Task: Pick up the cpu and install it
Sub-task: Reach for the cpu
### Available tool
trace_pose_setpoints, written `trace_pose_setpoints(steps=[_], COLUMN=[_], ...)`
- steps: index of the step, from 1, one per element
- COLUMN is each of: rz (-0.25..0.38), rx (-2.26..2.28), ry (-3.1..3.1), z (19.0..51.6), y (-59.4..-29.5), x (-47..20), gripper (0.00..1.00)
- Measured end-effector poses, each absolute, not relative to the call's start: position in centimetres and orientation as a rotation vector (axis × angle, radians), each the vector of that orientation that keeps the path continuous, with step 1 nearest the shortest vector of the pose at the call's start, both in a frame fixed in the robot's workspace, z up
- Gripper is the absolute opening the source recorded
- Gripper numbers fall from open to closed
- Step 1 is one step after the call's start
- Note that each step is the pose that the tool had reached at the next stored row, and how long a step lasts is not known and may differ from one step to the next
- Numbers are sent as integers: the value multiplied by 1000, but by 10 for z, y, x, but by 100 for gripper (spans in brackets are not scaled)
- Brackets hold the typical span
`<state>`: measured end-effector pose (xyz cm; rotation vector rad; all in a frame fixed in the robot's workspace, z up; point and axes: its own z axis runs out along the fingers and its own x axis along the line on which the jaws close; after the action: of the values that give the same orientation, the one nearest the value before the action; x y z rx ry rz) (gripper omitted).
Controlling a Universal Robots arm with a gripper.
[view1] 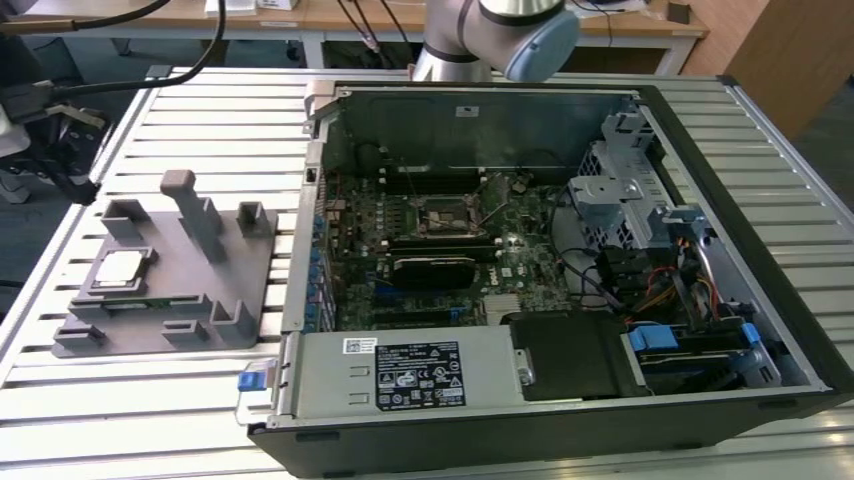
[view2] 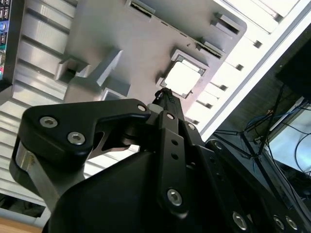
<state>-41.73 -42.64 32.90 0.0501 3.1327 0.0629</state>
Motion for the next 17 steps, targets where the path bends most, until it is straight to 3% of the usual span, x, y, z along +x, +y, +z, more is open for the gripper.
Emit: trace_pose_setpoints(steps=[17], rz=[63], rx=[41], ry=[3134], z=[325], y=[-423], x=[-446], gripper=[11])
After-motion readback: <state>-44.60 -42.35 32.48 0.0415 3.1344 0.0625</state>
